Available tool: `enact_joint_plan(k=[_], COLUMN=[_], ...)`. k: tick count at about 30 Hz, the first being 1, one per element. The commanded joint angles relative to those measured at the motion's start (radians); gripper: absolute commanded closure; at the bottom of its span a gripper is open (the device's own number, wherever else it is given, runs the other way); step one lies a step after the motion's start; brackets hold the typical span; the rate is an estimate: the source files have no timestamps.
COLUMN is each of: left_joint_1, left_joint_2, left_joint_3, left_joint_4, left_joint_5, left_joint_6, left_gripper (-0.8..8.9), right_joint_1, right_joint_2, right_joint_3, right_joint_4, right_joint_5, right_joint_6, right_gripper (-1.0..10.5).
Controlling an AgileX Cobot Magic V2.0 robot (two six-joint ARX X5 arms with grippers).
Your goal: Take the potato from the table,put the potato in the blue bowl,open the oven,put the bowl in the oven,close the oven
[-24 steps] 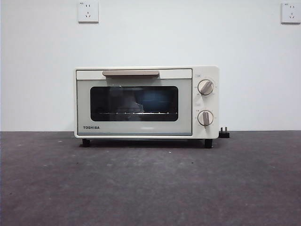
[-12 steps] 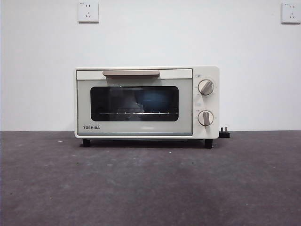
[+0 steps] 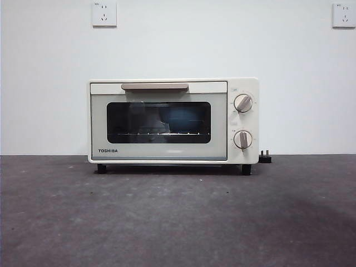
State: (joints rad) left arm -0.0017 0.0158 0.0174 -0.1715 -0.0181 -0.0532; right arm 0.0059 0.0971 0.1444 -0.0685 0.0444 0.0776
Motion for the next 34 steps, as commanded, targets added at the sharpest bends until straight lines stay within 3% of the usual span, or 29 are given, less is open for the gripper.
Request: enact_joint_plan(k=[1, 7, 15, 34], left_joint_1=[0.004, 0.004, 0.004, 0.004], left_joint_2=[0.0, 0.0, 0.006, 0.011], left_joint_3=[-0.01, -0.01, -0.01, -0.01], left_joint_4=[0.008, 0.008, 0.008, 0.008], left_joint_5=[0.0, -0.001, 0.0, -0.001], left_joint_6=[0.008, 0.008, 0.008, 0.008], left_gripper=[8.18, 8.18, 8.18, 8.17], right_joint_1=[-0.001, -0.001, 0.0, 0.0], right_joint_2=[-0.034, -0.09, -0.09, -0.088], right_joint_3=[-0.055, -0.13, -0.13, -0.13], right_joint_4=[0.016, -0.024, -0.114, -0.115], right_joint_5=[0.0, -0.017, -0.015, -0.018], right_joint_6=[-0.011, -0.014, -0.119, -0.097], right_gripper=[9.5, 9.5, 9.5, 9.5])
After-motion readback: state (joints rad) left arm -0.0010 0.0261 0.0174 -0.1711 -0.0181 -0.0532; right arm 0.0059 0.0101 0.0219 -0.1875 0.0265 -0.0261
